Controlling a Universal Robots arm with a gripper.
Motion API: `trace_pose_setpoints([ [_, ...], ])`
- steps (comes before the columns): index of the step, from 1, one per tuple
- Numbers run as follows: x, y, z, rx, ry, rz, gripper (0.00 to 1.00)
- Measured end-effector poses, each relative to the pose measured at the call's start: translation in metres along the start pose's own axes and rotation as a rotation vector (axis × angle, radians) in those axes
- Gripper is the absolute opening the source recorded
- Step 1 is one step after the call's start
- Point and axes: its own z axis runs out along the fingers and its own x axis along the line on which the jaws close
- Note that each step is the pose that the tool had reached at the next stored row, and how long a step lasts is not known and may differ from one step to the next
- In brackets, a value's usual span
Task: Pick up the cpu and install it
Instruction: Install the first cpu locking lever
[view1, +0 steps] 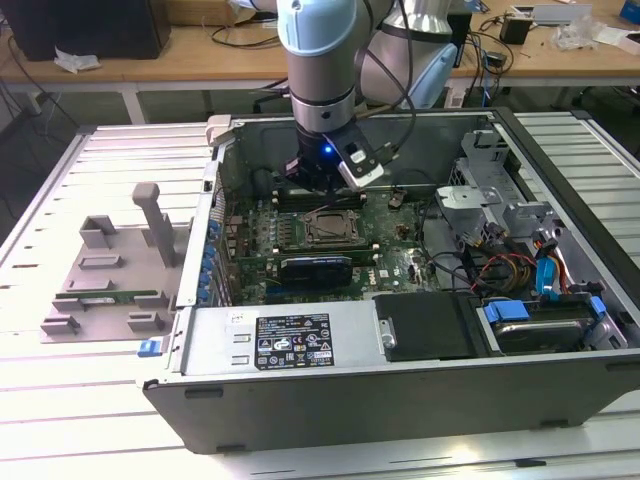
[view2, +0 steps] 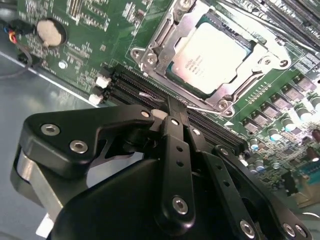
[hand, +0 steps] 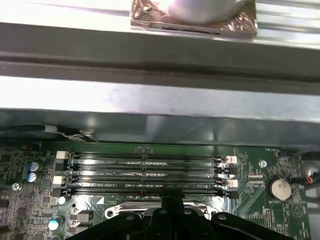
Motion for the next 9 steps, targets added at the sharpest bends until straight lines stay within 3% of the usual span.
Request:
trace_pose_setpoints([
  [5,0.0001,-0.0003,0.0016,0.0238,-0.0112,0.053,0.11],
  [9,0.0002,0.0031,0.0025,0.0272,-0.0145,0.069,0.11],
])
